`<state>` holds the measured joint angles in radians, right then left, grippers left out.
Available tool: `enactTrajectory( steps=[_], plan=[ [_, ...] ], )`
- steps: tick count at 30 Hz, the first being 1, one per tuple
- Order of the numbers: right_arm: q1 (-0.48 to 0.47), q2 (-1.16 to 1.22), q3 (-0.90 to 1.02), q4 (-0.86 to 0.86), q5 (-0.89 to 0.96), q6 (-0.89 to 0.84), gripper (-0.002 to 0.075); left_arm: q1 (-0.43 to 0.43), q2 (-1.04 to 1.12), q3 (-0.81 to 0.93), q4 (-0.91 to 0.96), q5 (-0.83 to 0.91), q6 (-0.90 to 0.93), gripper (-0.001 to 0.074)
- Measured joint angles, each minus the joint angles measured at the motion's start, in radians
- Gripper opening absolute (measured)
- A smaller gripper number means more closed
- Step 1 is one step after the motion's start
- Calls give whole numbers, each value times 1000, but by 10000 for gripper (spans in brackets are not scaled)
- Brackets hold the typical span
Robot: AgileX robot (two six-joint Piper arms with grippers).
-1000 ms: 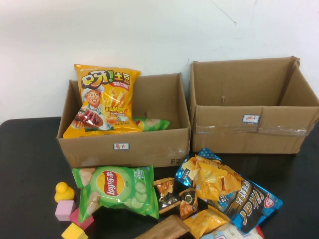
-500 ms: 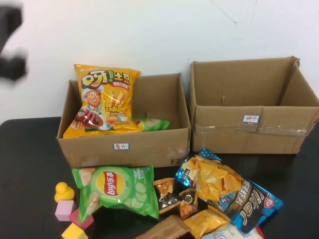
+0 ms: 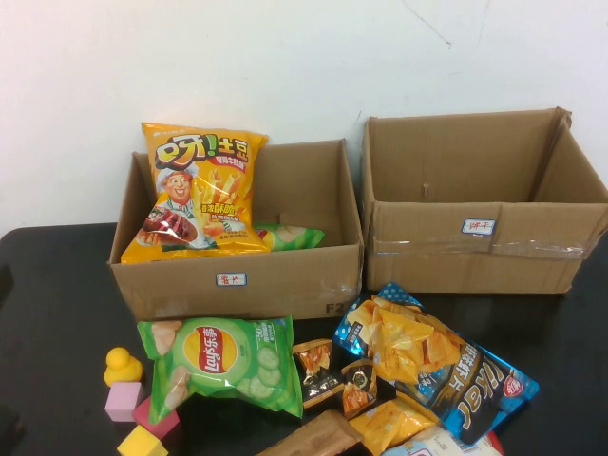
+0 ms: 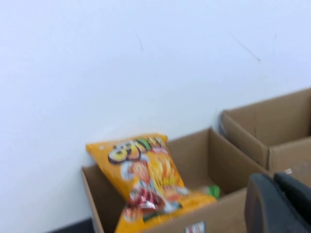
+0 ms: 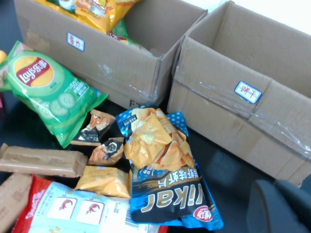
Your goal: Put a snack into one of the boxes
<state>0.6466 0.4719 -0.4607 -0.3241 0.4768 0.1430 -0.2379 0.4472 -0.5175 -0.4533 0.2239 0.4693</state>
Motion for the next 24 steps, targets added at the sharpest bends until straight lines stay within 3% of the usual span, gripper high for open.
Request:
enactTrajectory(
  steps=[16, 20, 24],
  plan=[
    [0, 0, 0, 8, -2, 13, -1, -15, -14, 32, 9, 340, 0, -1],
    [0, 0, 0, 10, -2, 13, -1, -41, -83, 95, 12, 304, 0, -1],
    [0, 0, 0, 10, -4, 13, -1, 10, -260, 251, -9, 80, 0, -1]
  ],
)
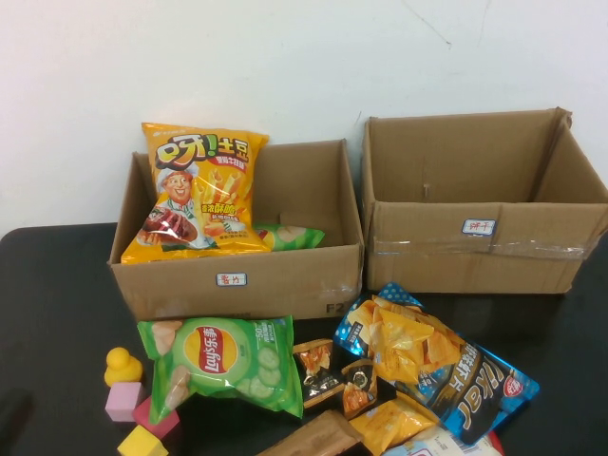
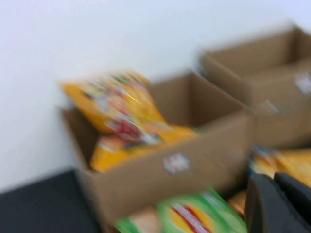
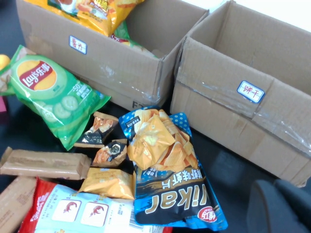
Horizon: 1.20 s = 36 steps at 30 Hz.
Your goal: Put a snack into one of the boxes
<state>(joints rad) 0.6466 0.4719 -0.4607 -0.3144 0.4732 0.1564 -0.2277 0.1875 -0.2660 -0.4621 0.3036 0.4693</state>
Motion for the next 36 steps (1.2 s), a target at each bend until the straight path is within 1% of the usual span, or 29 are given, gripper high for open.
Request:
enactTrajectory(
  steps=[3, 5, 7, 9, 12, 16, 20, 29, 36],
  plan=[
    [0, 0, 0, 0, 0, 0, -1, 44, -110, 106, 12, -118, 6, -1],
    [0, 0, 0, 0, 0, 0, -1, 68, -162, 166, 58, -177, 6, -1],
    [0, 0, 0, 0, 0, 0, -1, 93, -189, 228, 111, -242, -6, -1],
    [0, 0, 0, 0, 0, 0, -1, 117, -196, 278, 140, -271, -61, -1],
    [0, 0, 0, 0, 0, 0, -1, 134, -196, 291, 207, -236, -110, -1],
    [0, 0, 0, 0, 0, 0, -1, 138, -196, 291, 324, -138, -177, -1],
    [0, 0, 0, 0, 0, 0, -1, 138, -196, 291, 408, 12, -312, -1],
    [0, 0, 0, 0, 0, 0, -1, 138, -196, 285, 454, 40, -414, -1],
    [0, 0, 0, 0, 0, 0, -1, 138, -196, 285, 462, 40, -422, -1]
  ],
)
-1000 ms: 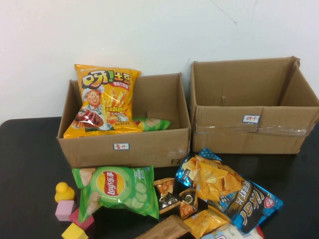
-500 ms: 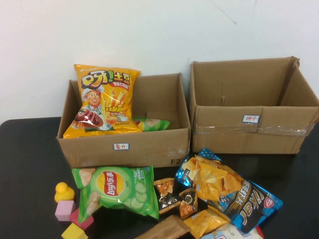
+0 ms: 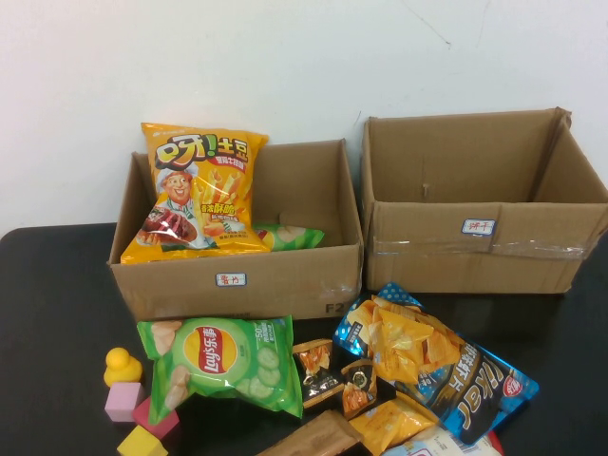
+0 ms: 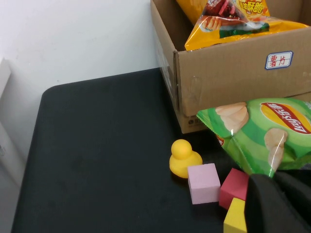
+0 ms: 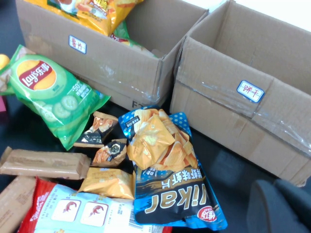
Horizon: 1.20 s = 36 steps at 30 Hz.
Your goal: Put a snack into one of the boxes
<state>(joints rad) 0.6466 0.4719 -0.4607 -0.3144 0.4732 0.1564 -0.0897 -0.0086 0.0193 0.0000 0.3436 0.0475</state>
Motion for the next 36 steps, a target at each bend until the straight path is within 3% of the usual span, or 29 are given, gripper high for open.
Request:
enactTrajectory(
  steps=[17, 20, 28, 33, 36],
  plan=[
    [-30, -69, 31, 0, -9, -6, -1, 0, 0, 0, 0, 0, -2, -2],
    [-132, -142, 90, 1, -62, -8, -1, 0, 0, 0, 0, 0, -2, -1],
    [-518, -407, 309, 14, -156, -26, -1, 1, 0, 0, 0, 0, -2, -1],
    [-649, -481, 402, 41, -173, -68, -1, 1, 0, 0, 0, 0, -2, -1],
    [-672, -482, 460, 73, -180, -87, -1, 1, 0, 0, 0, 0, -2, -1]
  ],
)
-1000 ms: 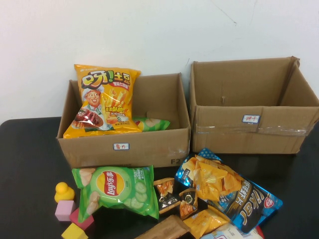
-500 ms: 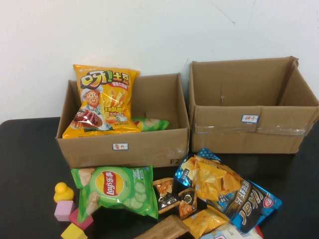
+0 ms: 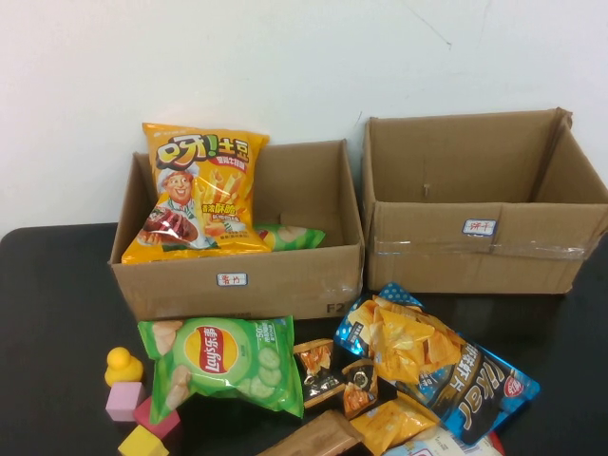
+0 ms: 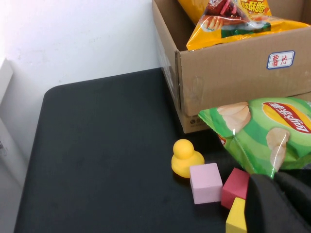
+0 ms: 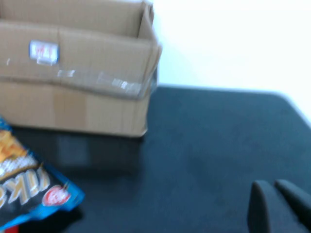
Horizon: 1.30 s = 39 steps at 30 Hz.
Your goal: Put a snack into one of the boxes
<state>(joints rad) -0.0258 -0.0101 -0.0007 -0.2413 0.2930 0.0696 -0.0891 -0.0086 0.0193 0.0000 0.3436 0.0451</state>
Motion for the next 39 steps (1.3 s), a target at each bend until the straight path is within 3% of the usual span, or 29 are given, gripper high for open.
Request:
enactTrajectory(
  steps=[20, 39],
  plan=[
    [21, 0, 28, 152, 47, -20, -1, 0, 0, 0, 0, 0, 0, -1],
    [21, 0, 28, 162, 49, -20, -1, 0, 0, 0, 0, 0, -22, -1]
  ],
)
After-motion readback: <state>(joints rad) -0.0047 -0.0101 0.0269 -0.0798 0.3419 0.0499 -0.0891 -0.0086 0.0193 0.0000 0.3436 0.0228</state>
